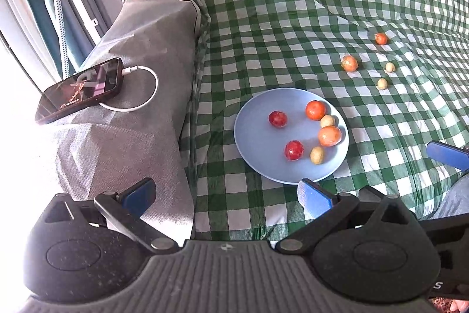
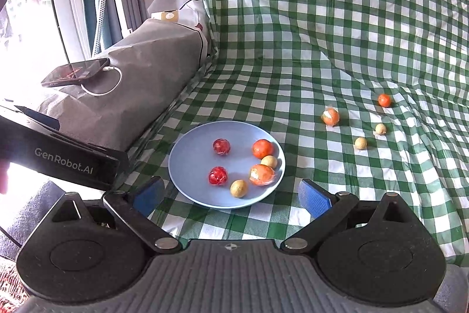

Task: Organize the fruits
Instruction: 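Withdraw both tools from the plate toward the remaining fruits, then grasp a yellow potato with the left tool while the right tool grasps another potato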

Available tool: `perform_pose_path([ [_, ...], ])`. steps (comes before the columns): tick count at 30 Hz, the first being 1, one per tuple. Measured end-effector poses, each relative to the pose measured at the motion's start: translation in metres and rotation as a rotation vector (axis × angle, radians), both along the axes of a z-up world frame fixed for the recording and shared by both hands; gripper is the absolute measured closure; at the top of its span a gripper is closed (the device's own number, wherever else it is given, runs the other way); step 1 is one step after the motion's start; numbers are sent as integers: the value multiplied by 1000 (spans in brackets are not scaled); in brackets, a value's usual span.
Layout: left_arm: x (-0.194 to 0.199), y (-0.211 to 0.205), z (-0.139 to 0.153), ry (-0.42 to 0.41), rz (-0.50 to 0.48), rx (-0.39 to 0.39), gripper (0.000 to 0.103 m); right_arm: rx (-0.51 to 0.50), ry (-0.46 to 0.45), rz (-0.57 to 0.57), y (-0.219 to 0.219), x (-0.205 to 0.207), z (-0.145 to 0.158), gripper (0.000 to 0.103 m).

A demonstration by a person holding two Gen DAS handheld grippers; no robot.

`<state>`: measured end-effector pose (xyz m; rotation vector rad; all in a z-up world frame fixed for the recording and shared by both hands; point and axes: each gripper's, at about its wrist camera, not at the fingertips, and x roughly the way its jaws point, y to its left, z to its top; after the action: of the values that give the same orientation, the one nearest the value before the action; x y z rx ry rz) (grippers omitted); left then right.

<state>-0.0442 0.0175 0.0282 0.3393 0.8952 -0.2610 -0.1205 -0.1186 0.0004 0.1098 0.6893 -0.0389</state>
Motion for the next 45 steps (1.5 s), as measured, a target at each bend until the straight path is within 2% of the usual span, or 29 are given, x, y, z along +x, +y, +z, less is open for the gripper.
perform_pose_path([
  [19,7,-4,-8,25,1,28,0,36,25,-22,-7,4,-8,5],
  [30,19,-28,-14,63,-10,39,0,87,37,-87,-32,9,-23,5],
  [34,25,-47,-20,74,-44,36,0,91,17,-169,-57,9,-27,5],
  [38,37,-82,-34,115,-89,29,0,66,9,-302,-104,5,-36,5],
  [42,58,-133,-52,157,-135,-8,0,23,18,-402,-159,6,-51,5],
  [45,77,-178,-68,175,-169,-39,0,-5,13,-419,-197,15,-65,5],
])
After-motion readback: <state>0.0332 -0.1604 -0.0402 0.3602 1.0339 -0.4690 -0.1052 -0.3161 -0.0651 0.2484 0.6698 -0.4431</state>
